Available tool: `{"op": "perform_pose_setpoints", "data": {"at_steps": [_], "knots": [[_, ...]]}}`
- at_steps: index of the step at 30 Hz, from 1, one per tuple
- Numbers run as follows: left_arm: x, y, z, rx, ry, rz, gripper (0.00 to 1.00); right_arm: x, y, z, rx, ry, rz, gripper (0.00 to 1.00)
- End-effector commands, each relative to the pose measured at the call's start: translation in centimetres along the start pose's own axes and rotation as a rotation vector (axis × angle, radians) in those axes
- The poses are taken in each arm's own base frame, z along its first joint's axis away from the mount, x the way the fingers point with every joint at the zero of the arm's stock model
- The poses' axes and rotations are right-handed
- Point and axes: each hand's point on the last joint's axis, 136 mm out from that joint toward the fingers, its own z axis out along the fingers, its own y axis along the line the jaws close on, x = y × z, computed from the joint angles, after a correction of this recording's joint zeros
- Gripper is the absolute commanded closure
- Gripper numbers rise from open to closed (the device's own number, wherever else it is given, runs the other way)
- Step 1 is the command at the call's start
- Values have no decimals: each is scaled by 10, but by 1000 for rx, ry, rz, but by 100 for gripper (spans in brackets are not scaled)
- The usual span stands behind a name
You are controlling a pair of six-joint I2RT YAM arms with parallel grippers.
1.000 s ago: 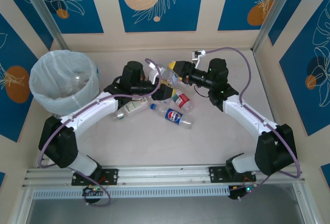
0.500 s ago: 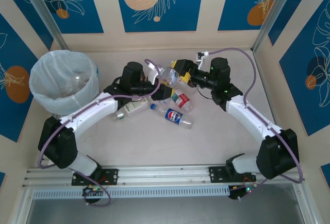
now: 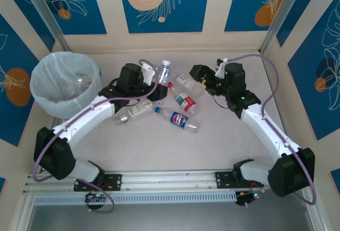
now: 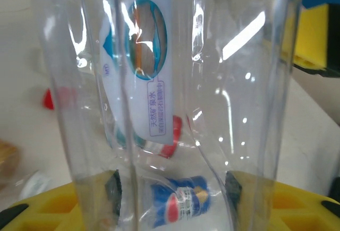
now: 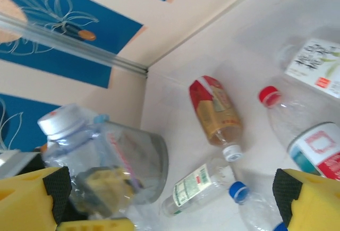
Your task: Put the plastic bottles in the bin
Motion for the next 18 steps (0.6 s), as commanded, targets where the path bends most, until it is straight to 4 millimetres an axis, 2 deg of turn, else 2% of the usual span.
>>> {"op": "perform_pose_setpoints", "data": {"at_steps": [1, 5, 9, 14, 18], "knots": [[-21, 25, -34, -142, -39, -10, 48, 8, -34, 3, 69, 28, 84, 0], [-26, 58, -59, -263, -31, -68, 48, 12, -47, 8, 76, 50, 111, 1], [-32, 88, -88, -376, -55, -128, 48, 15, -49, 11, 79, 65, 108, 1], [-46, 98, -123, -473, -106, -128, 48, 14, -48, 12, 78, 65, 99, 0], [-64, 119, -164, -677, -130, -119, 46, 14, -49, 12, 83, 65, 99, 0]]}}
